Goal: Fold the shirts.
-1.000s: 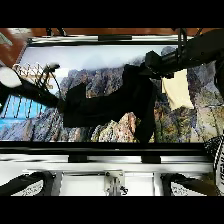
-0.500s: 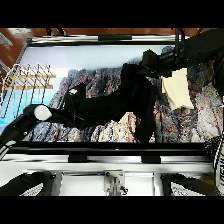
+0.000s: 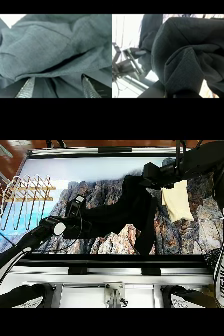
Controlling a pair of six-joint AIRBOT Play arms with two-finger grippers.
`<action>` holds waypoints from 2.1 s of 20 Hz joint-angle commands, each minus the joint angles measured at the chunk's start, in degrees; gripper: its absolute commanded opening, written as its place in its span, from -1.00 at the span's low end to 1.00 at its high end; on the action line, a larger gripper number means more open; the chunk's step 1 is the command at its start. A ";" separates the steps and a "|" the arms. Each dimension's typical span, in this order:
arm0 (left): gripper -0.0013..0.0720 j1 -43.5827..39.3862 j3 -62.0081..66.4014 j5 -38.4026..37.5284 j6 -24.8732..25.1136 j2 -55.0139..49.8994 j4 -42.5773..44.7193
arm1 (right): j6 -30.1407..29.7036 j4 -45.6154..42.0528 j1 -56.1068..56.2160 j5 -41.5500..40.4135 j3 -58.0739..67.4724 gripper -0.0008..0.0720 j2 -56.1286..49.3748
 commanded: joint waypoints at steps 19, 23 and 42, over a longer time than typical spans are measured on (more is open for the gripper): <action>0.94 9.97 12.83 -17.11 -7.52 -4.48 1.18 | -0.24 -7.58 0.02 1.90 0.07 -0.75 -0.15; 0.94 11.61 11.06 -11.72 0.42 -8.55 -8.31 | -0.20 -7.34 0.02 1.95 0.07 -0.75 -0.50; -0.79 21.03 31.10 -40.15 8.48 9.97 -23.23 | 3.17 1.51 -12.85 -10.73 0.13 -0.75 5.60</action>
